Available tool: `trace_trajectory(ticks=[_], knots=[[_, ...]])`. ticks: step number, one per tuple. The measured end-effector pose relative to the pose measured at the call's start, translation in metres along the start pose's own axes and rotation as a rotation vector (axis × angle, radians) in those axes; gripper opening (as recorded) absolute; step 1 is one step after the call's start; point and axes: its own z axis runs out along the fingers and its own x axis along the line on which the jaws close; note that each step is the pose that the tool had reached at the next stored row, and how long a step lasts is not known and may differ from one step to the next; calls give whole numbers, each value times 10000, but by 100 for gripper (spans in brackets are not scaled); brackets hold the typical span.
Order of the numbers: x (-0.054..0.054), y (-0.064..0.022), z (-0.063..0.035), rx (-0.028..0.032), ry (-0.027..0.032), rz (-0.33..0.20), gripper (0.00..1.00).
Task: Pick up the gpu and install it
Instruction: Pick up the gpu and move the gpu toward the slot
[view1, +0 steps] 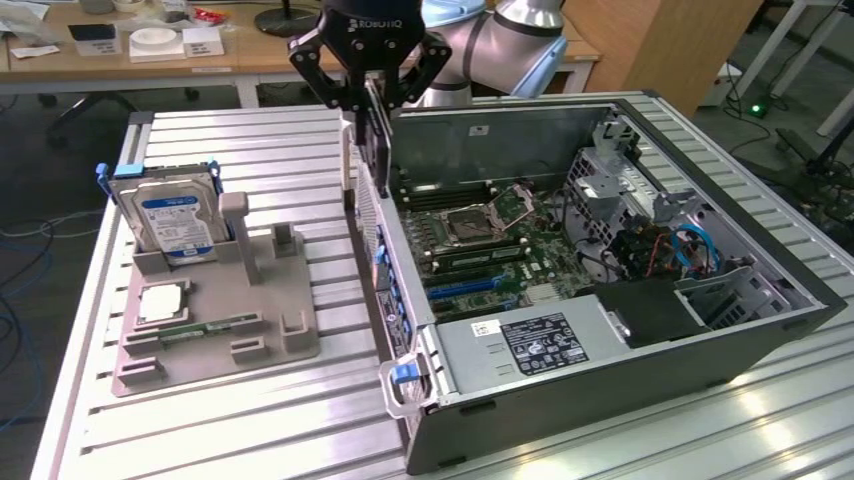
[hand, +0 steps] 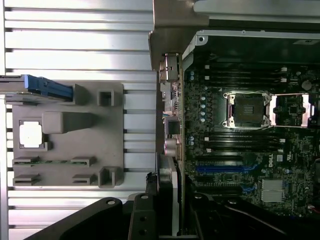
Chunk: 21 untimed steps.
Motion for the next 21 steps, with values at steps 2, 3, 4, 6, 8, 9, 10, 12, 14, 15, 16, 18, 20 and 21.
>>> trace_trajectory(ticks=[2, 3, 4, 6, 8, 9, 10, 12, 14, 15, 16, 18, 20, 21], knots=[[-22, 0, 0, 0, 0, 0, 28], [-33, 0, 0, 0, 0, 0, 28], [-45, 0, 0, 0, 0, 0, 28], [-68, 0, 1, 0, 1, -1, 28], [-90, 1, 1, 0, 0, -1, 28], [-102, 1, 2, 0, 1, -1, 28], [-113, 1, 2, 0, 0, 0, 28], [-137, 1, 2, 0, 0, 0, 28], [-162, 1, 3, 0, 0, 0, 28], [-174, 1, 3, 0, 0, 0, 28], [-187, 2, 3, 0, 0, -1, 28], [-213, 2, 4, 0, 0, 0, 28], [-240, 2, 4, -1, -1, -1, 28], [-253, 2, 5, -1, 0, 0, 28]])
